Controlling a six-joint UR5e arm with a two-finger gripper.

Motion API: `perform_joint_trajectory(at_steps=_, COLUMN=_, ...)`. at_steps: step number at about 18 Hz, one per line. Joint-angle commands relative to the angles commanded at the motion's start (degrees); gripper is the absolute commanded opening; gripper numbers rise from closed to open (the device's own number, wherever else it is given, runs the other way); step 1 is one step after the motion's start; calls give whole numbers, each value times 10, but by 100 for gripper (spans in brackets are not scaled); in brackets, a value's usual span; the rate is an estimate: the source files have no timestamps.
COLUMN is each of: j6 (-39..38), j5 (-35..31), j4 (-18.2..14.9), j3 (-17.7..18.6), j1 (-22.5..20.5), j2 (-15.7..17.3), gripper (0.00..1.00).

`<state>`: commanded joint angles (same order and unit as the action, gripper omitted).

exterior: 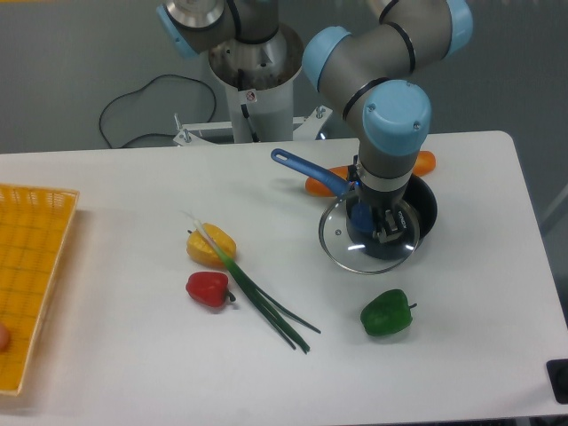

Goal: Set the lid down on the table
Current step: 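Hold the glass lid by its knob above the black saucepan, then lift the glass lid off the saucepan and carry it beside the pan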

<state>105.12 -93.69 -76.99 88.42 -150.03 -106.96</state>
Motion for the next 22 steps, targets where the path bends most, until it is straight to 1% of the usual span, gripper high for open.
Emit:
perform_joint_trajectory(at_steps=4, j6=-5, j5=2, j4=0, j3=1, j1=2, j2=-1, gripper=63)
perform_joint_trajectory(at_steps=6, j6=-24, j5=0, j4=1, j3=0, j1=4, j2=-3, gripper=63)
perform_joint_trajectory(at_steps=10, j6=-37, j5=0, j4=0, j3=1, j1=8, j2=-4, gripper=63)
perform_joint_trajectory(at_steps=14, j6=-89, j5=-1, j4=-3, j3=1, j1=22, j2=-3, gripper=63)
perform_joint_trajectory(at_steps=18, j6=-108, j5=2, j4=-1, j3=1, j1=38, j2=-4, gripper=63)
perform_joint_trajectory(at_steps=22, j6=-173, j5=2, j4=3, j3=2, j1=65, j2=-17, gripper=63)
